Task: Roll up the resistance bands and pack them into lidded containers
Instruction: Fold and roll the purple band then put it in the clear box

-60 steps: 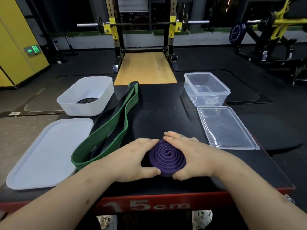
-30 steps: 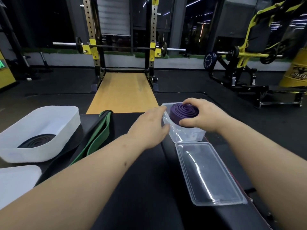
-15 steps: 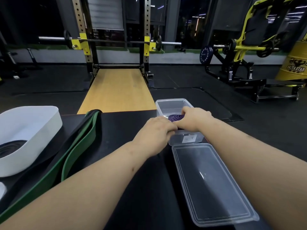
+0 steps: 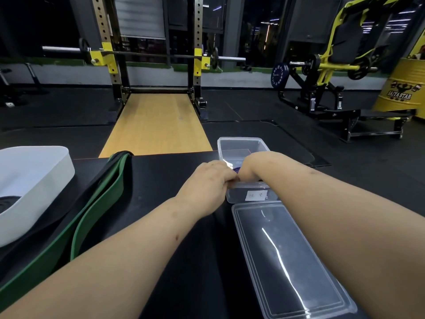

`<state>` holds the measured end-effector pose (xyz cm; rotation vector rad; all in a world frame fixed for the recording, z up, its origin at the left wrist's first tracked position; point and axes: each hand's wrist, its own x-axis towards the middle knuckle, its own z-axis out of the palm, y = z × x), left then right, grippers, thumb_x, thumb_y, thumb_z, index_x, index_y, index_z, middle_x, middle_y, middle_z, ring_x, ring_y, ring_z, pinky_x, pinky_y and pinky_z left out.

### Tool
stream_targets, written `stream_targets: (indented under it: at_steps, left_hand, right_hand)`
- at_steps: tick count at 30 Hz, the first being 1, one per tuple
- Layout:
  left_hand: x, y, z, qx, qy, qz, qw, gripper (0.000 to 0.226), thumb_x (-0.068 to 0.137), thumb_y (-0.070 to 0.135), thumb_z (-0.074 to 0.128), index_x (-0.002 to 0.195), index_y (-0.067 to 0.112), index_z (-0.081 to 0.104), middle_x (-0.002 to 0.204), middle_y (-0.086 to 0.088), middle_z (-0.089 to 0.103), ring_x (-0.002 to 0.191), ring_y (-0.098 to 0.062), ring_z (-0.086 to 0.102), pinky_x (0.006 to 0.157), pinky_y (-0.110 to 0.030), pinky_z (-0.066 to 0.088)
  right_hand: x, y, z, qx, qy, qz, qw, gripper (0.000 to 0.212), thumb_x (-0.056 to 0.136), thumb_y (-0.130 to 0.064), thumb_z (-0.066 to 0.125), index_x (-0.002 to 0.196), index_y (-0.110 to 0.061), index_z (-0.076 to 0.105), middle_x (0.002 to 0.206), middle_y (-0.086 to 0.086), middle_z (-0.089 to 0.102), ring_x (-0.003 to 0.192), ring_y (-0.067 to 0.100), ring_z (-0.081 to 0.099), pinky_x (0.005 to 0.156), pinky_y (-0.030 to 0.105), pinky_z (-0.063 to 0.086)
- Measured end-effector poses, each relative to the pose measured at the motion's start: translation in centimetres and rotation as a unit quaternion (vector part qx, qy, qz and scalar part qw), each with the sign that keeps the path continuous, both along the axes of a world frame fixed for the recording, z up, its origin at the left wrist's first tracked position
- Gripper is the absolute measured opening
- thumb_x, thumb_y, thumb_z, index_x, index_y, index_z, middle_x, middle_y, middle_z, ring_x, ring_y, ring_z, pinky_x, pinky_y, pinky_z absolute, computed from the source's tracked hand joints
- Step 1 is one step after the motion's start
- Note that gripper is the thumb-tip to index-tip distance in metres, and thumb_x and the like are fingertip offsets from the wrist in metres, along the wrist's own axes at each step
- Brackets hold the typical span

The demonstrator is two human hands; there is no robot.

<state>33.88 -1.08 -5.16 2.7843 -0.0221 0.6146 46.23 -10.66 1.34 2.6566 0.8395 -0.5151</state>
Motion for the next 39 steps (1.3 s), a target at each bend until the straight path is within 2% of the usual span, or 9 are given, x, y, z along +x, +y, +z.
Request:
stream_targets:
  at_steps: [5, 12, 16, 21, 25, 29, 32, 36, 39]
  left_hand:
    - [0.0, -0.1, 0.2, -0.013, 0.001, -0.018, 1.000, 0.022, 0.094, 0.007, 0.052, 0.094, 0.021, 0.069, 0.095, 0.008, 0.065, 0.101, -0.019, 0.053, 0.094, -0.040, 0.042]
    - [-0.1, -0.4, -0.1, -0.024, 0.003, -0.013, 1.000, 0.018, 0.096, 0.007, 0.054, 0.091, 0.019, 0.067, 0.093, 0.006, 0.061, 0.101, -0.019, 0.050, 0.093, -0.037, 0.039]
    - [-0.2, -0.7, 0.0, -0.035, -0.008, -0.020, 0.999, 0.015, 0.100, 0.014, 0.057, 0.104, 0.020, 0.070, 0.102, 0.009, 0.061, 0.109, -0.016, 0.048, 0.098, -0.032, 0.034]
    - [-0.6, -1.0, -0.3, -0.006, -0.029, -0.021, 0.999, 0.015, 0.101, 0.016, 0.058, 0.109, 0.019, 0.070, 0.104, 0.007, 0.063, 0.109, -0.018, 0.049, 0.095, -0.035, 0.037]
    - [-1.0, -0.6, -0.6, 0.011, -0.031, -0.015, 0.999, 0.018, 0.101, 0.013, 0.057, 0.111, 0.023, 0.069, 0.105, 0.009, 0.062, 0.110, -0.016, 0.047, 0.087, -0.030, 0.033]
    - [-1.1, -0.4, -0.5, 0.018, -0.016, -0.014, 1.000, 0.017, 0.103, 0.014, 0.053, 0.107, 0.025, 0.066, 0.104, 0.011, 0.060, 0.110, -0.014, 0.045, 0.085, -0.028, 0.027]
    - [-1.2, -0.4, -0.3, 0.017, -0.015, -0.015, 1.000, 0.018, 0.104, 0.015, 0.051, 0.107, 0.025, 0.065, 0.105, 0.011, 0.060, 0.112, -0.014, 0.044, 0.084, -0.027, 0.023]
    - [-1.4, -0.6, -0.2, 0.014, -0.012, -0.016, 1.000, 0.018, 0.105, 0.015, 0.050, 0.108, 0.024, 0.066, 0.106, 0.010, 0.060, 0.112, -0.014, 0.043, 0.084, -0.028, 0.024]
    - [-1.5, -0.5, -0.2, 0.014, -0.011, -0.016, 1.000, 0.018, 0.105, 0.015, 0.050, 0.107, 0.024, 0.065, 0.106, 0.010, 0.059, 0.112, -0.014, 0.043, 0.087, -0.029, 0.027]
  right_hand:
    - [-0.1, -0.9, 0.8, -0.056, -0.016, 0.037, 0.998, 0.062, 0.102, -0.064, 0.036, 0.130, -0.014, 0.059, 0.114, 0.009, 0.060, 0.100, 0.030, 0.054, 0.086, 0.037, 0.040]
    - [0.6, -0.8, 0.3, -0.034, -0.095, 0.029, 0.994, 0.057, 0.088, -0.073, 0.051, 0.080, -0.018, 0.061, 0.086, 0.000, 0.064, 0.089, 0.026, 0.064, 0.082, 0.038, 0.051]
    - [0.8, -1.8, 0.0, 0.008, -0.073, 0.050, 0.996, 0.061, 0.091, -0.072, 0.050, 0.102, -0.014, 0.064, 0.082, 0.000, 0.060, 0.086, 0.026, 0.062, 0.079, 0.036, 0.050]
    - [0.4, -1.7, -0.3, 0.021, -0.057, 0.055, 0.997, 0.072, 0.090, -0.074, 0.048, 0.135, -0.018, 0.049, 0.110, 0.001, 0.059, 0.097, 0.026, 0.054, 0.093, 0.042, 0.043]
    - [-0.2, -1.4, 0.2, -0.001, -0.023, 0.037, 0.999, 0.067, 0.094, -0.072, 0.044, 0.125, -0.013, 0.056, 0.098, 0.002, 0.057, 0.091, 0.026, 0.058, 0.087, 0.038, 0.046]
    - [-0.1, -1.4, 0.6, -0.034, -0.054, 0.051, 0.997, 0.032, 0.109, -0.034, 0.039, 0.128, -0.014, 0.055, 0.113, 0.009, 0.066, 0.085, 0.025, 0.054, 0.086, 0.037, 0.043]
    - [-0.2, -1.6, 0.9, -0.047, -0.090, 0.045, 0.994, 0.046, 0.103, -0.012, 0.046, 0.148, -0.005, 0.039, 0.133, 0.014, 0.062, 0.093, 0.030, 0.052, 0.079, 0.036, 0.042]
    - [0.2, -1.2, 0.0, -0.101, -0.103, 0.081, 0.986, 0.034, 0.100, -0.014, 0.052, 0.131, -0.009, 0.062, 0.101, 0.004, 0.062, 0.095, 0.030, 0.057, 0.084, 0.036, 0.046]
    - [1.0, -1.2, -0.3, -0.111, -0.122, 0.067, 0.984, 0.026, 0.099, -0.012, 0.045, 0.117, -0.015, 0.062, 0.096, -0.004, 0.054, 0.106, 0.029, 0.053, 0.108, 0.051, 0.033]
